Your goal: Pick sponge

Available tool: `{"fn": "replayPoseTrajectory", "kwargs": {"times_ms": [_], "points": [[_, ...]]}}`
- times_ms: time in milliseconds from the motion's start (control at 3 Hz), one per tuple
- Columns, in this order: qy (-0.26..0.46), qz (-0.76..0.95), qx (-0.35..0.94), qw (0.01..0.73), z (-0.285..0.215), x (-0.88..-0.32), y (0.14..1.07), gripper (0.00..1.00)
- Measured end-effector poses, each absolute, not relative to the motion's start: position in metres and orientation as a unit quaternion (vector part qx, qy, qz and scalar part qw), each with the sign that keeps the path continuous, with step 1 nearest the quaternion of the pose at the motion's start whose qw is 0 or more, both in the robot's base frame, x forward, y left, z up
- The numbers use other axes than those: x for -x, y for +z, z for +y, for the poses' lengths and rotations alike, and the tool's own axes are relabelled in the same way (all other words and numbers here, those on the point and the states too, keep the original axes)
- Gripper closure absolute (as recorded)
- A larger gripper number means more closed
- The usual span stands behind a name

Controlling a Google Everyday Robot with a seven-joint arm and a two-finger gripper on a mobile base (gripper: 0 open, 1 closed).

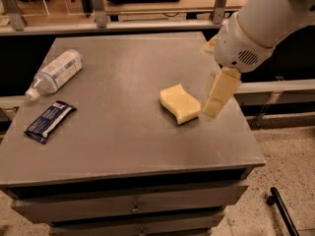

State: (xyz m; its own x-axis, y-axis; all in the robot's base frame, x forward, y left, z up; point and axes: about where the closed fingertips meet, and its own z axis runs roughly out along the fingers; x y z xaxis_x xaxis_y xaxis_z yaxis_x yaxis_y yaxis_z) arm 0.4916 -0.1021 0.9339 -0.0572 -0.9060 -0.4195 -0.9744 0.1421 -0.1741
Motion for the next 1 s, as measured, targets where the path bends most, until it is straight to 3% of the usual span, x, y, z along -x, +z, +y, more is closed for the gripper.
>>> {"fn": "replayPoseTrajectory", "kwargs": {"times_ms": [333,1000], "points": [[0.100,0.717,0.651,0.229,-0.070,-0.507,0.914,0.00],[0.119,0.740,0.627,0.215,-0.053,-0.518,0.863,0.00]]}}
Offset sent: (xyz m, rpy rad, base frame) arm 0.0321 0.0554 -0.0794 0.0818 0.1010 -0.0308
